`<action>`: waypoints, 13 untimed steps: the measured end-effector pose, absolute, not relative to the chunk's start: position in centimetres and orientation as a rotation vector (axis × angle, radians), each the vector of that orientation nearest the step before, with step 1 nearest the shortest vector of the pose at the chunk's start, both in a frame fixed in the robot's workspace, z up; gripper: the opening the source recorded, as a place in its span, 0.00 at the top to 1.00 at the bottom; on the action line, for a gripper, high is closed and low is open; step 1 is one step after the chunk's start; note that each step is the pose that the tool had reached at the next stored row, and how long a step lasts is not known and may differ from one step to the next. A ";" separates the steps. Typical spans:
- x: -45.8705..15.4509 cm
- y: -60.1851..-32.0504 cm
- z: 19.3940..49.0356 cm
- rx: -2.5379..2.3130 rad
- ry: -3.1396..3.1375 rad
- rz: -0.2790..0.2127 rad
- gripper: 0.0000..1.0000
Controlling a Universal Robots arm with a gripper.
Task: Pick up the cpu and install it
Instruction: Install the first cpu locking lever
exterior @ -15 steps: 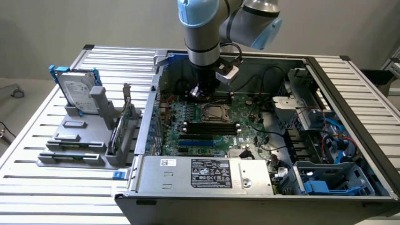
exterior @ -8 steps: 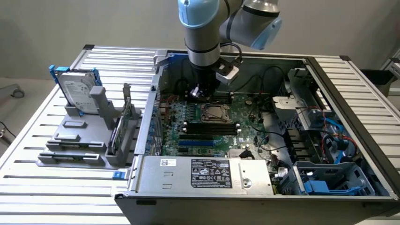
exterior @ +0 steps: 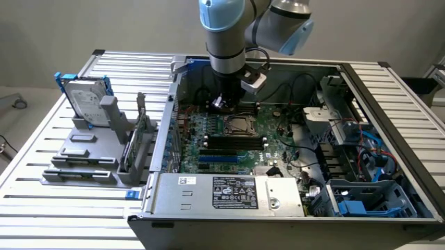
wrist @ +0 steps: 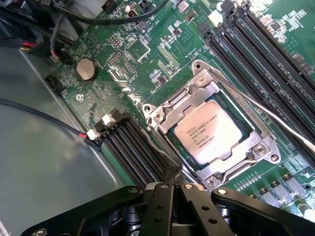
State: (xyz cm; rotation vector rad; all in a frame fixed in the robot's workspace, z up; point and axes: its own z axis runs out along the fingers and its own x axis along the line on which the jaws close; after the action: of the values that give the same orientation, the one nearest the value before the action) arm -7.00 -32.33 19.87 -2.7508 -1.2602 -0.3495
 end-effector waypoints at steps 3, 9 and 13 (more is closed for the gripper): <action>-6.9 -32.3 19.9 -2.749 -1.263 -0.349 0.89; -6.8 -32.3 19.8 -2.746 -1.270 -0.349 0.89; -6.7 -32.3 19.7 -2.745 -1.272 -0.348 0.89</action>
State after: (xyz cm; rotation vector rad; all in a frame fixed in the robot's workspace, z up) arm -6.73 -32.33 19.74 -2.7453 -1.2717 -0.3484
